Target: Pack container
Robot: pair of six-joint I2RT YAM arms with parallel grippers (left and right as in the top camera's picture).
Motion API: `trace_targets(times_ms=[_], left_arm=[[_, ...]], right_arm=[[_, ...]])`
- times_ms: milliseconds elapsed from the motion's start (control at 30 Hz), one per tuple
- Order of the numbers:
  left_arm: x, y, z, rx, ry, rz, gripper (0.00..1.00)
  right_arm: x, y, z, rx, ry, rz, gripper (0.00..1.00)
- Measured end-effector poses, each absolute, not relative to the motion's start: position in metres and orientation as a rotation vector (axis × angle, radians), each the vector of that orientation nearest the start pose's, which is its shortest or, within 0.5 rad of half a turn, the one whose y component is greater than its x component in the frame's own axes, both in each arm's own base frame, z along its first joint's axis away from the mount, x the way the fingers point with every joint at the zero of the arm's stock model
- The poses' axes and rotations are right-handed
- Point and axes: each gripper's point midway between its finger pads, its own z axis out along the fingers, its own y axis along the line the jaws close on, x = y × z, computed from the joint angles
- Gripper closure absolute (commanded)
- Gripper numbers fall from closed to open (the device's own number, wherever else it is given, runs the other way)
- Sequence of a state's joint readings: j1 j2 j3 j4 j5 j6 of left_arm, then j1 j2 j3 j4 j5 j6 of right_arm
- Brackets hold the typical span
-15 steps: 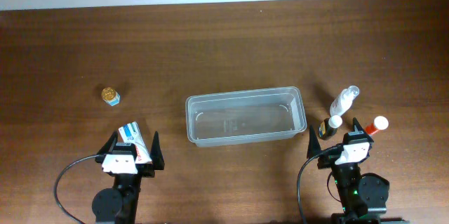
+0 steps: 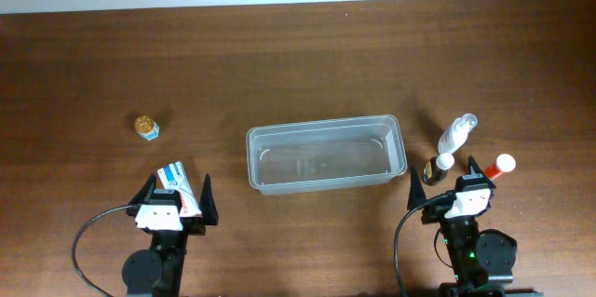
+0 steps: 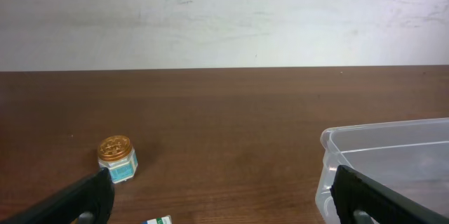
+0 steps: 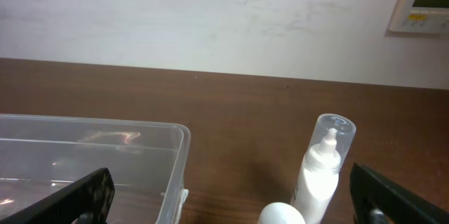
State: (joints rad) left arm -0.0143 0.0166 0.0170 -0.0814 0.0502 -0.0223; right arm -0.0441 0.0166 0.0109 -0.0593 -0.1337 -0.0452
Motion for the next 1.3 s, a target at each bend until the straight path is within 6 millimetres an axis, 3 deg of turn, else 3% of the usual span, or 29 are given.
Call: trace_targets(times_ms=[1067, 1300], left_arm=[[0.2461, -0.0127, 0.1634, 0.034, 1.63, -0.071, 0.01], [0.2423, -0.0216, 0.1663, 0.051, 1.668, -0.137, 0.01]], right_arm=[[0.246, 0.0122, 0.1609, -0.104, 1.631, 0.042, 0.02], [0.2442, 0.0116, 0.1577, -0.013, 1.672, 0.12, 0.02]])
